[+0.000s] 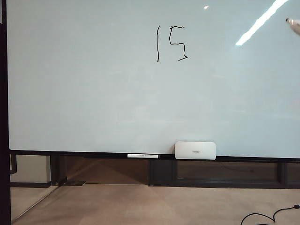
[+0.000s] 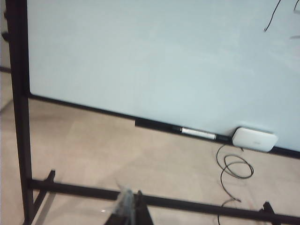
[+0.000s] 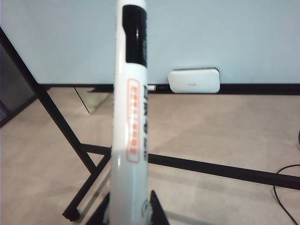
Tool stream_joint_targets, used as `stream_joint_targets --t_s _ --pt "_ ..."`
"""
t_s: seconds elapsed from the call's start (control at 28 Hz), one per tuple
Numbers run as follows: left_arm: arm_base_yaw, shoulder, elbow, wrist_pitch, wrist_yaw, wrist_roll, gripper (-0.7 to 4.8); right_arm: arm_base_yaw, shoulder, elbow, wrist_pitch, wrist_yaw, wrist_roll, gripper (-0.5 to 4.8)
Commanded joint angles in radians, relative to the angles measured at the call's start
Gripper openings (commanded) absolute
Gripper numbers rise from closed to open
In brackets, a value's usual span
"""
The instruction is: Reach to the right to find the marker pen, pick it up, and write the number 15 on the whiteboard.
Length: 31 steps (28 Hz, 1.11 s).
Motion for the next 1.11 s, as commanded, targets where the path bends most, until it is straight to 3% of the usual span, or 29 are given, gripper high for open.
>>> stream_joint_targets --t_s 0.04,0.36,0.93,1.04,1.11 --pt "-0.002 0.001 -0.037 0.023 -0.001 0.005 -0.05 0.002 0.000 -0.011 0.030 0.000 -0.041 -0.01" --pt "-0.001 0.001 -0.118 0.026 -0.002 -0.010 -0.05 0.002 0.000 -0.075 0.014 0.011 -0.062 -0.01" --pt "0.000 0.001 -0.119 -0.037 -0.013 -0.021 -0.04 -0.001 0.000 -0.093 0.002 0.056 -0.072 -0.01" --pt "0.000 0.001 -0.119 -0.038 0.012 -0.085 -0.04 -0.001 0.000 -0.093 0.002 0.056 -0.072 -0.01" --pt "0.000 0.001 -0.119 -0.036 0.023 -0.085 -0.04 -0.001 0.000 -0.093 0.002 0.056 -0.072 -0.01"
